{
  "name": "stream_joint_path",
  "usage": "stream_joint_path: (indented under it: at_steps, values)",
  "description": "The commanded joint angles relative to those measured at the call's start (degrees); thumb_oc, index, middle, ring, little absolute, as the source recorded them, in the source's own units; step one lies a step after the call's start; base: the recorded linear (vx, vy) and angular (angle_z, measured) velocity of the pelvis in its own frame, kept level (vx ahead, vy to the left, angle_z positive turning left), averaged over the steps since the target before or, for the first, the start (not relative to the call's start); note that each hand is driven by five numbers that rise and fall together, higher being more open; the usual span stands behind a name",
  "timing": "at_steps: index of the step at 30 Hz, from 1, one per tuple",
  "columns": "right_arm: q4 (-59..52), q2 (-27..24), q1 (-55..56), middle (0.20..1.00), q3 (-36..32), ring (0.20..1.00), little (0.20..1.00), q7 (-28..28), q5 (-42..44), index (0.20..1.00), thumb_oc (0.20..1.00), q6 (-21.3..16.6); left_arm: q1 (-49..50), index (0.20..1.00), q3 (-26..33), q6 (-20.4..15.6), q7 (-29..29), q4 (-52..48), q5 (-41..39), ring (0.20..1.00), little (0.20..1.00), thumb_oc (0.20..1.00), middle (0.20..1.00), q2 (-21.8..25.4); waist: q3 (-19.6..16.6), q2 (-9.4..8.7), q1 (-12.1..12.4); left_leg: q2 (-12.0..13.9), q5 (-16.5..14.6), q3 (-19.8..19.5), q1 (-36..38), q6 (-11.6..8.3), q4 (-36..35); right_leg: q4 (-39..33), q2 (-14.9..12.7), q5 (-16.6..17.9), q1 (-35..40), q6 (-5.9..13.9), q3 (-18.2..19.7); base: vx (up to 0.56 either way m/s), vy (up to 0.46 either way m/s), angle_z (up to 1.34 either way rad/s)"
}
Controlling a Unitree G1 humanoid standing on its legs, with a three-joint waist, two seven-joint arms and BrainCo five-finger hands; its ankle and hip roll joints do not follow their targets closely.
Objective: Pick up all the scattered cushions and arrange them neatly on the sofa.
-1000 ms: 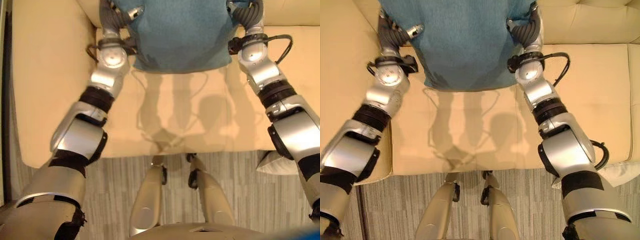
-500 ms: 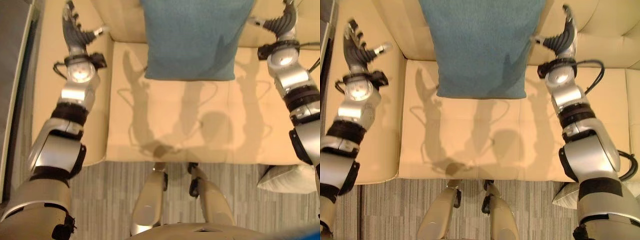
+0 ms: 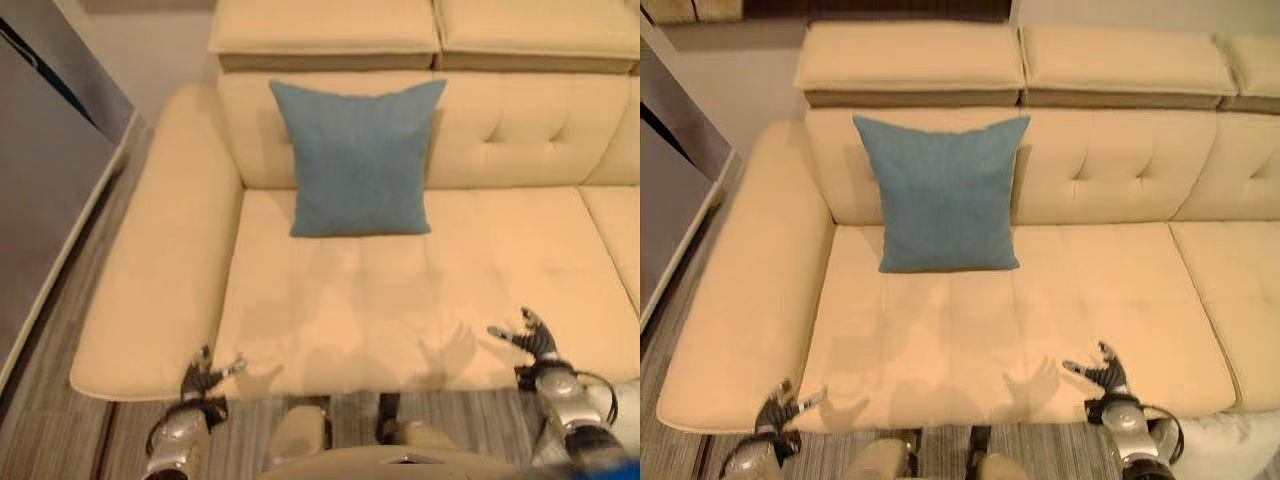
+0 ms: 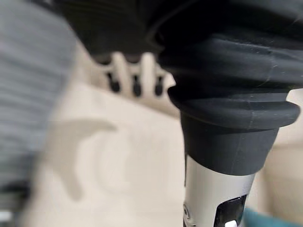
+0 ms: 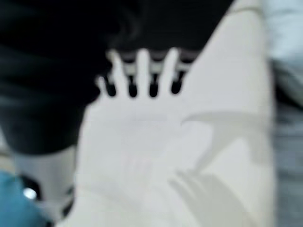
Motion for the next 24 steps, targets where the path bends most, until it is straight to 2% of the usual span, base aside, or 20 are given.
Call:
stream_joint_path:
  at_steps: [1,2,4,5,7,9,10,11,12,14,16,20,21,23,24]
  values:
    - [0.0,-0.75,-2.38,1.0,0.67,1.0,1.0,0.78,-0.95,1.0,1.0,-1.17,-4.29,1.0,0.15,0.4,-1.17,2.86,3.34,1.0,1.0,1.0,1.0,0.64,1.0,-1.58,0.04,3.03,0.51,1.07,3.63,-3.81,0.6,3.01,-2.31,-0.89,0.24,4.47,-1.68,-0.05,-0.078,0.01]
    - [0.03,-0.75,-2.4,1.0,0.68,1.0,1.0,0.78,-0.94,1.0,1.0,-1.2,-4.3,1.0,0.16,0.37,-1.18,2.9,3.34,1.0,1.0,1.0,1.0,0.64,1.03,-1.57,-0.02,3.04,0.51,1.02,3.65,-3.83,0.59,2.98,-2.3,-0.9,0.3,4.46,-1.73,-0.11,-0.104,0.04]
    - [6.24,0.78,-2.79,1.0,1.49,1.0,1.0,0.96,-0.87,1.0,1.0,-0.69,-6.31,1.0,0.76,1.24,-1.47,8.99,4.35,1.0,1.0,1.0,1.0,-0.64,1.76,-2.12,-0.02,3.54,2.51,0.49,2.16,-5.48,2.94,1.62,-1.9,-0.72,1.13,3.89,-2.71,-0.22,-0.112,0.26]
    - [7.97,1.13,-3.19,1.0,1.82,1.0,1.0,1.12,-0.8,1.0,1.0,-0.29,-6.77,1.0,0.69,1.23,-1.42,9.75,4.77,1.0,1.0,1.0,1.0,-0.79,2.0,-2.5,0.08,3.29,1.89,-0.59,1.56,-5.19,5.06,1.67,-2.0,-0.41,0.73,3.77,-2.56,-0.3,-0.117,0.4]
    - [10.94,1.89,-4.2,1.0,1.92,1.0,1.0,1.45,-0.02,1.0,1.0,0.23,-7.25,1.0,1.14,1.31,-1.18,11.86,4.89,1.0,1.0,1.0,1.0,-1.53,2.23,-3.74,0.23,1.31,-2.0,-3.5,1.47,-4.5,11.83,2.06,-3.15,0.98,-0.71,3.62,-1.43,-0.25,-0.028,0.2]
    - [13.19,2.4,-4.23,1.0,2.19,1.0,1.0,1.88,-0.54,1.0,1.0,0.73,-6.71,1.0,1.32,1.74,-1.44,12.85,4.91,1.0,1.0,1.0,1.0,-2.55,1.26,-4.14,0.11,0.19,-4.07,-6.11,3.33,-3.93,14.44,2.16,-3.64,2.15,-1.61,3.82,-0.07,-0.16,0.038,-0.1]
    - [14.44,2.43,-4.59,1.0,3.1,1.0,1.0,2.23,-1.79,1.0,1.0,1.42,-6.42,1.0,1.62,1.79,-1.44,13.05,4.1,1.0,1.0,1.0,1.0,-3.25,0.98,-3.82,0.38,-0.36,-5.45,-8.66,5.42,-3.66,15.68,2.45,-3.24,2.83,-2.06,3.89,1.42,-0.08,0.039,-0.16]
    - [14.45,2.44,-4.6,1.0,3.1,1.0,1.0,2.23,-1.79,1.0,1.0,1.42,-6.44,1.0,1.63,1.79,-1.44,13.05,4.1,1.0,1.0,1.0,1.0,-3.24,0.88,-3.9,0.29,-0.47,-5.27,-8.72,5.28,-3.63,15.57,2.45,-3.36,2.87,-2.21,3.93,1.37,-0.13,0.084,-0.46]
    - [16.06,2.59,-5.12,1.0,3.7,1.0,1.0,2.35,-3.19,1.0,1.0,2.33,-6.12,1.0,1.39,1.97,-1.4,12.89,2.98,1.0,1.0,1.0,1.0,-4.22,0.26,-3.22,0.19,-1.6,-6.74,-12.62,8.13,-2.86,14.84,3.3,-3.05,3.95,-3.99,4.32,3.34,-0.15,0.086,-0.48]
    - [18.33,2.7,-5.46,1.0,3.3,1.0,1.0,2.33,-3.43,1.0,1.0,3.45,-6.92,1.0,-0.33,2.46,-1.71,12.66,3.91,1.0,1.0,1.0,1.0,-4.83,0.33,-2.48,-1.16,-1.91,-8.6,-11.19,10.27,-1.42,9.6,4.04,-3.34,5.82,-6.25,5.01,4.62,-0.28,0.15,-1.0]
    - [19.76,2.76,-6.23,1.0,3.94,1.0,1.0,2.09,-4.75,1.0,1.0,4.32,-8.25,1.0,-1.71,2.41,-1.59,12.27,4.59,1.0,1.0,1.0,1.0,-4.9,0.99,-2.81,-1.61,-3.64,-10.86,-11.15,10.46,0.22,7.58,4.04,-4.3,7.93,-8.49,6.06,5.41,-0.29,0.148,-0.42]
    - [20.16,4.08,-7.37,1.0,5.41,1.0,1.0,2.38,-6.18,1.0,1.0,4.67,-9.59,1.0,-2.88,2.44,-1.87,12.46,6.2,1.0,1.0,1.0,1.0,-4.19,2.59,-2.99,-1.15,-5.21,-9.65,-9.71,9.66,1.62,5.23,2.66,-5.59,10.9,-11.89,8.19,4.5,-0.27,0.099,-0.56]
    - [20.16,4.09,-7.38,1.0,5.4,1.0,1.0,2.38,-6.18,1.0,1.0,4.67,-9.61,1.0,-2.88,2.43,-1.87,12.47,6.21,1.0,1.0,1.0,1.0,-4.19,2.58,-3.0,-1.1,-5.21,-9.65,-9.66,9.65,1.63,5.23,2.69,-5.58,10.9,-11.94,8.19,4.55,-0.4,0.048,-0.97]
    - [20.43,4.63,-8.18,1.0,6.56,1.0,1.0,2.42,-6.68,1.0,1.0,4.86,-10.21,1.0,-3.3,2.32,-1.28,12.47,7.79,1.0,1.0,1.0,1.0,-2.67,4.31,-2.36,0.24,-4.63,-7.76,-7.39,6.54,2.61,6.68,11.52,-5.27,5.17,-11.68,7.1,2.57,-0.41,0.045,-0.8]
    - [20.44,4.65,-8.19,1.0,6.55,1.0,1.0,2.43,-6.68,1.0,1.0,4.86,-10.22,1.0,-3.3,2.32,-1.28,12.47,7.79,1.0,1.0,1.0,1.0,-2.65,4.23,-2.44,0.21,-4.72,-7.66,-7.4,6.4,2.63,6.68,11.54,-5.36,5.21,-11.82,7.12,2.58,-0.23,0.041,-0.35]
